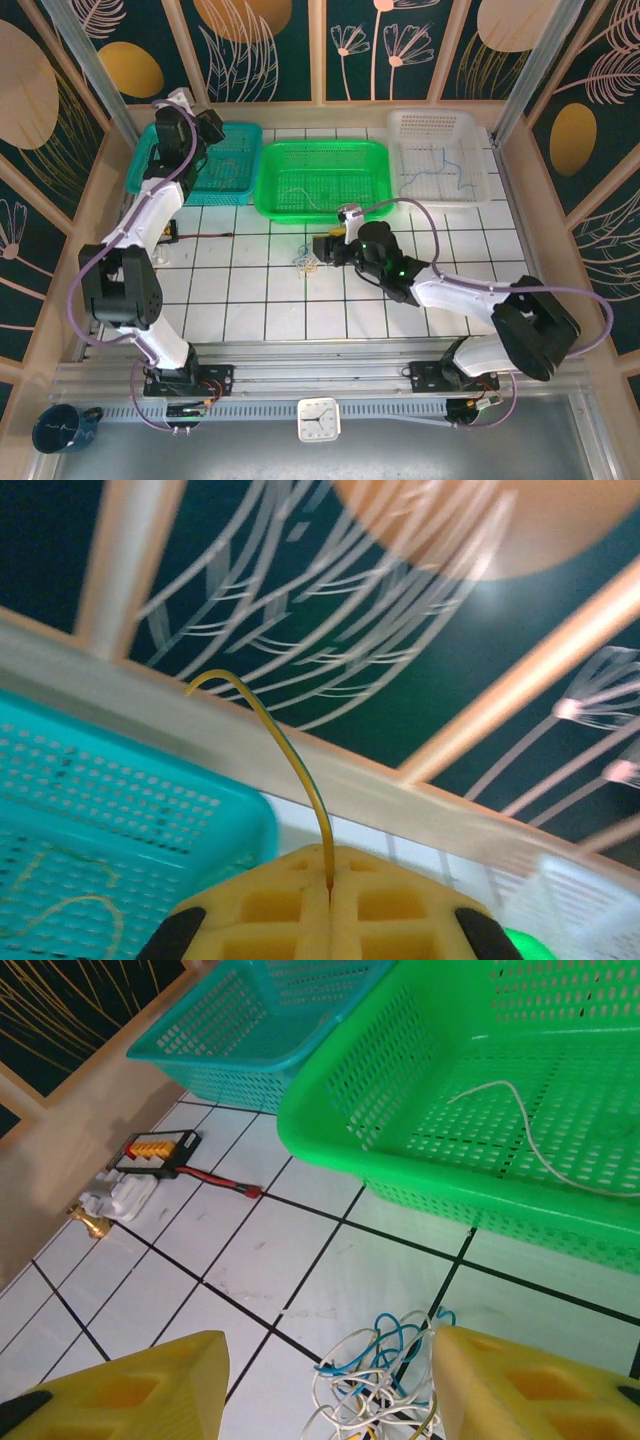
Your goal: Untangle the cables
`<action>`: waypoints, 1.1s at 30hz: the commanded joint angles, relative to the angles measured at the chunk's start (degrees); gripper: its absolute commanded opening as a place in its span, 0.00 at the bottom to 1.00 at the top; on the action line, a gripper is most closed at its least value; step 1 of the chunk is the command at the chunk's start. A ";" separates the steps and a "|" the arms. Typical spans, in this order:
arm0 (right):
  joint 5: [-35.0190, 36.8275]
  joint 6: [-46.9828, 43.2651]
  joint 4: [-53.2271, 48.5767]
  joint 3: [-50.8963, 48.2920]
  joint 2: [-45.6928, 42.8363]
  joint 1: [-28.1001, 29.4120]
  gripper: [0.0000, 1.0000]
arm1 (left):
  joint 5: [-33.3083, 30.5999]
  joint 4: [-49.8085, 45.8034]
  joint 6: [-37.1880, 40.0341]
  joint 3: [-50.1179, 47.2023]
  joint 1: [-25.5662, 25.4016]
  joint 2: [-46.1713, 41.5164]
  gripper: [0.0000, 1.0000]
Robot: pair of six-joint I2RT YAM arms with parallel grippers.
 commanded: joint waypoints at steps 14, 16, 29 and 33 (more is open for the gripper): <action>2.25 0.41 -5.63 -1.80 -2.52 -1.14 0.57 | -2.13 -3.89 2.29 9.47 5.21 10.07 0.80; 1.79 0.73 -5.63 -1.71 -2.11 -1.77 0.57 | -1.56 -3.81 2.21 9.59 5.22 9.24 0.90; -2.74 5.88 -8.83 1.96 -4.52 -8.47 0.58 | 10.93 0.04 -3.56 0.92 5.09 1.00 0.99; -6.73 7.66 -9.82 3.05 -7.46 -13.33 0.58 | 15.02 0.58 -4.21 -5.14 3.72 -4.10 0.99</action>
